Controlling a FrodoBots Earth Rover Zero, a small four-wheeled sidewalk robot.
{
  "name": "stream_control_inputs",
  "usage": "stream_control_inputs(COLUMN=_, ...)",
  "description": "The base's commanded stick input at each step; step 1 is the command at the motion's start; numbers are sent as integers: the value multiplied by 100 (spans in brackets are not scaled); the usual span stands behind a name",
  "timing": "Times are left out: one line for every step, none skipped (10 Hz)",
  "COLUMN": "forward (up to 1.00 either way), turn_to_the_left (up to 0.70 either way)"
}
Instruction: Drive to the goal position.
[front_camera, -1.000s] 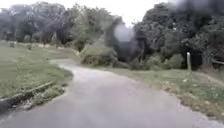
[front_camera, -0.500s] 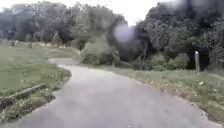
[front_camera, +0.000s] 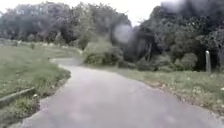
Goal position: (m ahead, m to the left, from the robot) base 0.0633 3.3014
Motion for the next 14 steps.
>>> stream_control_inputs(forward=100, turn_to_the_left=10)
stream_control_inputs(forward=100, turn_to_the_left=9)
stream_control_inputs(forward=100, turn_to_the_left=32)
stream_control_inputs(forward=100, turn_to_the_left=26)
stream_control_inputs(forward=100, turn_to_the_left=7)
stream_control_inputs(forward=100, turn_to_the_left=7)
stream_control_inputs(forward=100, turn_to_the_left=7)
stream_control_inputs(forward=100, turn_to_the_left=18)
stream_control_inputs(forward=100, turn_to_the_left=12)
stream_control_inputs(forward=100, turn_to_the_left=7)
stream_control_inputs(forward=100, turn_to_the_left=11)
stream_control_inputs(forward=100, turn_to_the_left=39)
stream_control_inputs(forward=100, turn_to_the_left=29)
stream_control_inputs(forward=100, turn_to_the_left=18)
